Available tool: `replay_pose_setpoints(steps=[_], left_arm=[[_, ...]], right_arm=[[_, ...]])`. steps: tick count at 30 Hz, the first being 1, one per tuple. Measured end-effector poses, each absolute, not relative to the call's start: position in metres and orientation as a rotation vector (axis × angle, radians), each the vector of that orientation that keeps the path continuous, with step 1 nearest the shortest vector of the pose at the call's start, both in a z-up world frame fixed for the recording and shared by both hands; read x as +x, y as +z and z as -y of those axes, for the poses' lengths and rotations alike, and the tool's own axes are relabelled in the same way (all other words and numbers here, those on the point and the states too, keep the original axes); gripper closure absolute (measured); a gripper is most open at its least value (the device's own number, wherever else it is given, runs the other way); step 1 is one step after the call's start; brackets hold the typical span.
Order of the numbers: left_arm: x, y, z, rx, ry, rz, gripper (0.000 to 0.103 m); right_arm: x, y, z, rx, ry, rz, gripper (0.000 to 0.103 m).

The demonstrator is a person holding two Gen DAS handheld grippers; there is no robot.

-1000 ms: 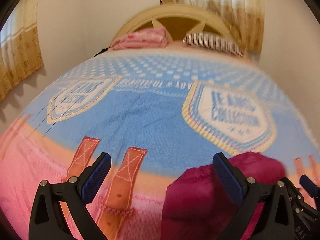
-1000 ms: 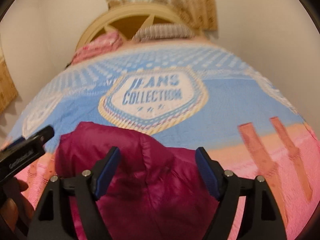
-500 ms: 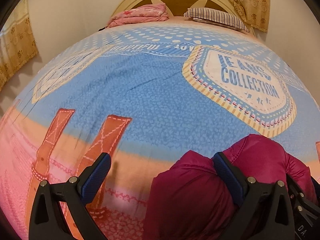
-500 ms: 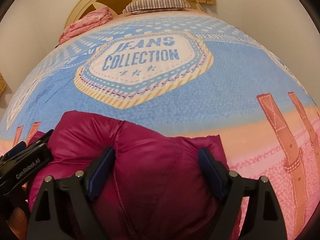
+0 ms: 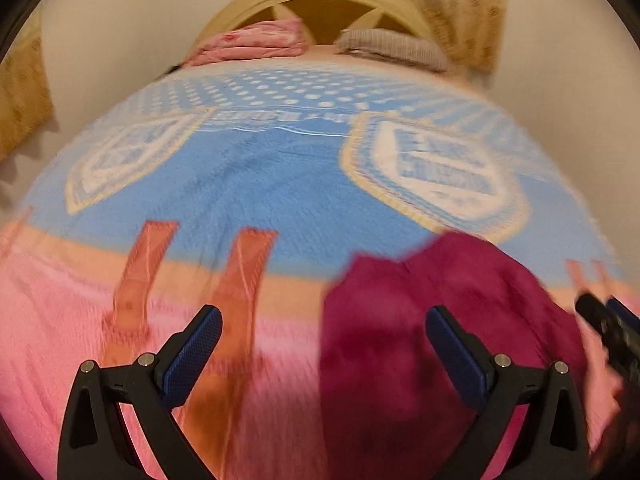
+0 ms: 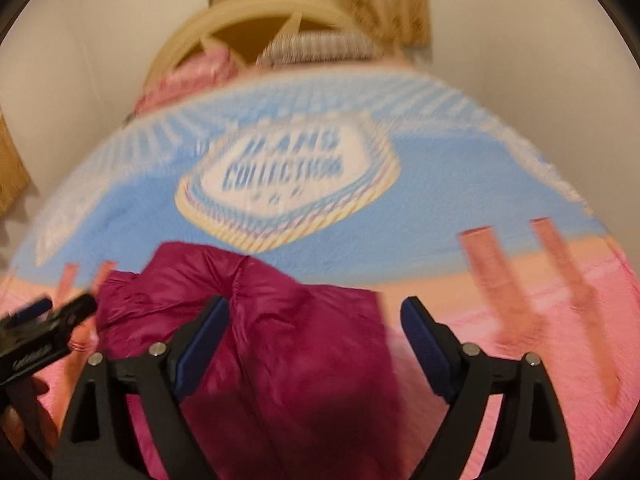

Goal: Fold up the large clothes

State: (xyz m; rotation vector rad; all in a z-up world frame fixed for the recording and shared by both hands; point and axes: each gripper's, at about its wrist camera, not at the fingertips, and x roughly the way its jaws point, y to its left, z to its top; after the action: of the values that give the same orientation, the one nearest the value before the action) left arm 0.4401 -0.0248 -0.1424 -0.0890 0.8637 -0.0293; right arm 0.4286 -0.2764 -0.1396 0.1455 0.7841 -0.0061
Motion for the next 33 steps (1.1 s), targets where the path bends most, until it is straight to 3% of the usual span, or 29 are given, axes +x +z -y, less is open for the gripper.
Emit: replay_pose_setpoints(steps=[11, 13, 17, 22, 24, 26, 28, 33], left_arm=[[0.394, -0.189, 0.036, -0.132, -0.036, -0.928, 0.001], [0.396, -0.194, 0.037, -0.114, -0.045, -0.93, 0.001], [0.392, -0.195, 0.037, -0.108, -0.056, -0.91, 0.001], [0.392, -0.194, 0.043, -0.081, -0.085, -0.882, 0.001], [0.391, -0.193, 0.046, -0.077, -0.112, -0.88, 0.007], [0.388, -0.19, 0.05, -0.08, -0.166, -0.876, 0.034], [0.385, -0.186, 0.06, -0.048, -0.195, -0.869, 0.047], [0.38, -0.182, 0.07, -0.01, -0.197, -0.861, 0.055]], right_arm=[[0.381, -0.193, 0.31, 0.248, 0.023, -0.898, 0.014], [0.383, -0.197, 0.309, 0.261, 0.06, -0.914, 0.024], [0.381, -0.205, 0.306, 0.284, 0.09, -0.929, 0.028], [0.375, -0.208, 0.294, 0.267, 0.139, -0.915, 0.05], [0.374, -0.21, 0.293, 0.274, 0.147, -0.912, 0.054], [0.372, -0.21, 0.294, 0.296, 0.16, -0.904, 0.059], [0.368, -0.209, 0.291, 0.301, 0.168, -0.893, 0.067], [0.357, -0.209, 0.285, 0.288, 0.169, -0.876, 0.073]])
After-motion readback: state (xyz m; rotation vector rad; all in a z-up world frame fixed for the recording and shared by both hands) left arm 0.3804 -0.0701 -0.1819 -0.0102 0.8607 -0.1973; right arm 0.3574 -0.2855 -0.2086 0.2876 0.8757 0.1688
